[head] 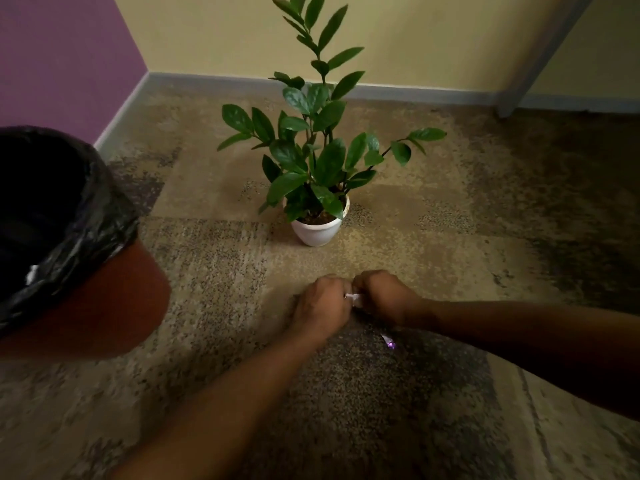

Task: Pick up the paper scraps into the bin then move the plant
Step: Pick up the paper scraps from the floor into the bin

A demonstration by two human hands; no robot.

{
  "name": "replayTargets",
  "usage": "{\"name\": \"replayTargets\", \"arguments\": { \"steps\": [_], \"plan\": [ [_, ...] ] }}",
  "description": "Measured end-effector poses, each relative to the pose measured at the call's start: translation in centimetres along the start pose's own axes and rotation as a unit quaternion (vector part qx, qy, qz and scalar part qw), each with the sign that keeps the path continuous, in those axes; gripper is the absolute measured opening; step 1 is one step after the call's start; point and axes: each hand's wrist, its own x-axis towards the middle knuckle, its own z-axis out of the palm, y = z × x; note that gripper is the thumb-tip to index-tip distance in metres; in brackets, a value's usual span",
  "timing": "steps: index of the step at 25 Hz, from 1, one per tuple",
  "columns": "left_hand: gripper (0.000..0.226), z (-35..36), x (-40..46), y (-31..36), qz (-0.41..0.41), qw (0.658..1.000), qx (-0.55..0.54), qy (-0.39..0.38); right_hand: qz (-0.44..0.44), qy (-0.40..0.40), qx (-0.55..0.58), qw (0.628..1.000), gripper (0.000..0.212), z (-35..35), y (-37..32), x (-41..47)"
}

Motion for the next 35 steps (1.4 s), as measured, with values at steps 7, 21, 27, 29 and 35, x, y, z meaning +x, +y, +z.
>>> {"name": "replayTargets", "arguments": {
  "steps": [7, 21, 27, 29, 35],
  "plan": [
    [0.015, -14.0, -2.8, -0.7, -0.065, 0.998, -0.015, 0.005, -0.048, 0.058, 0.117, 0.99, 0.012, -6.0, -11.2, 0.2],
    [0.024, -39.4, -11.7, -8.1, -0.124, 0.969, 0.167, 0.134, -0.217, 0.161, 0.102, 0.957, 0.022, -10.1, -37.9, 8.3],
    [0.011, -40.2, -13.7, -12.2, -0.211, 0.956, 0.149, 0.139, -0.202, 0.132, 0.077, 0.968, 0.011, -7.0, -42.0, 10.0],
    [0.016, -40.1, -13.9, -13.0, -0.234, 0.952, 0.142, 0.134, -0.196, 0.121, 0.061, 0.971, 0.026, -7.2, -42.0, 9.8],
    [0.016, -39.4, -13.0, -11.6, -0.222, 0.955, 0.115, 0.161, -0.171, 0.135, 0.099, 0.971, 0.018, -9.7, -39.5, 8.2]
  ]
}}
